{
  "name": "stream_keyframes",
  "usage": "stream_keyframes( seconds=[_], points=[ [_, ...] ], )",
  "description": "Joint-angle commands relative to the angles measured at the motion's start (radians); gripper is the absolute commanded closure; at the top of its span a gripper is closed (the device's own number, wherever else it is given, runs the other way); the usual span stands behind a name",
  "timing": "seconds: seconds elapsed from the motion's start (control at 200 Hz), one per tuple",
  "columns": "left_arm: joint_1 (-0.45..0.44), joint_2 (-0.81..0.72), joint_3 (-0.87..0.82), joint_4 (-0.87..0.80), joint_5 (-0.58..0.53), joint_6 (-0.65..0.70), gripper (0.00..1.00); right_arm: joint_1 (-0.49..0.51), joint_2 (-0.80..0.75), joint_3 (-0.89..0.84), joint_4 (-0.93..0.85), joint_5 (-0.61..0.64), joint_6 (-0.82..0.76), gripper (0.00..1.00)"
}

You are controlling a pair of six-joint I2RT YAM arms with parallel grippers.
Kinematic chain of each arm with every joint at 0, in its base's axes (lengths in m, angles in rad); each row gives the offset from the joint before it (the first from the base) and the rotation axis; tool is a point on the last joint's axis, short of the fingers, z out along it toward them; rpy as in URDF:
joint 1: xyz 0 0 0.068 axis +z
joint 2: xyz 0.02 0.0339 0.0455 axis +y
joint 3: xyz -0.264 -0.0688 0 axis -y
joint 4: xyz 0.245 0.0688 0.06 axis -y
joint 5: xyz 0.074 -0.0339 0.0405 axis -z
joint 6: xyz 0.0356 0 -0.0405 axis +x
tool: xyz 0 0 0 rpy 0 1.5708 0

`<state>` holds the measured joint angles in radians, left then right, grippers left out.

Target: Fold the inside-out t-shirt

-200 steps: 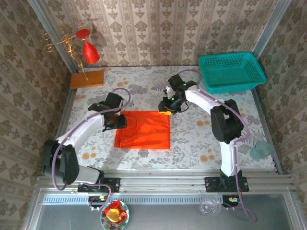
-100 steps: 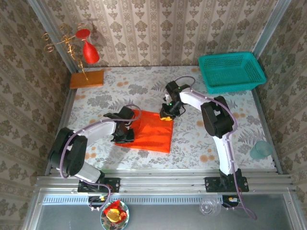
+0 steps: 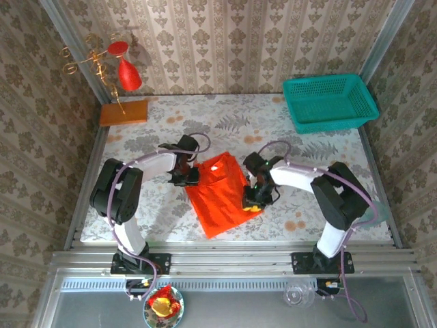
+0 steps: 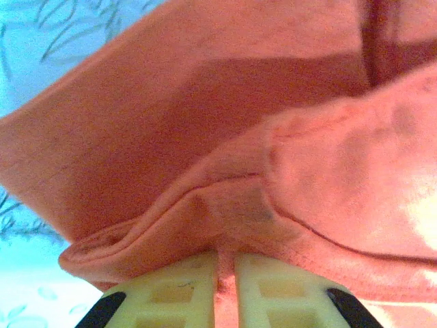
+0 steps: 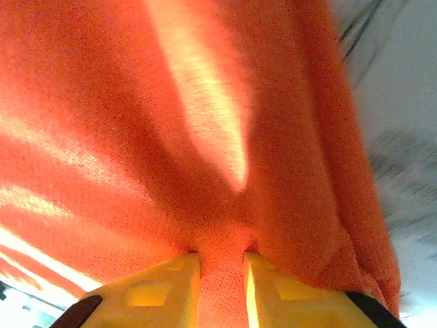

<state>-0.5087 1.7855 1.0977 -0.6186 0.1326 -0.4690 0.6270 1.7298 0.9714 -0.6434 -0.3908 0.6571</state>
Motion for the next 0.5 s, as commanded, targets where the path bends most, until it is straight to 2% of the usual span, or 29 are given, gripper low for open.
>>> stream_keyframes(
  seconds=[0.0, 0.115, 0.225, 0.305, 0.445, 0.495],
  points=[
    [0.003, 0.033, 0.044, 0.003, 0.027, 0.066, 0.83, 0.094, -0.047, -0.068, 0.087, 0.032, 0.152, 0.73],
    [0.001, 0.053, 0.092, -0.006, 0.046, 0.087, 0.82, 0.182, -0.078, -0.069, 0.099, 0.041, 0.224, 0.73],
    [-0.007, 0.058, 0.123, -0.014, 0.048, 0.101, 0.82, 0.19, -0.159, -0.041, 0.102, 0.061, 0.254, 0.73],
    [-0.011, 0.048, 0.14, -0.015, 0.042, 0.107, 0.82, 0.158, -0.195, 0.005, 0.079, 0.065, 0.226, 0.71],
    [-0.017, -0.024, 0.141, -0.035, 0.032, 0.101, 0.81, 0.034, -0.193, 0.088, -0.004, 0.094, 0.119, 0.7],
    [-0.024, -0.058, 0.133, -0.048, 0.034, 0.094, 0.85, -0.019, -0.173, 0.121, -0.028, 0.098, 0.074, 0.69]
  ],
)
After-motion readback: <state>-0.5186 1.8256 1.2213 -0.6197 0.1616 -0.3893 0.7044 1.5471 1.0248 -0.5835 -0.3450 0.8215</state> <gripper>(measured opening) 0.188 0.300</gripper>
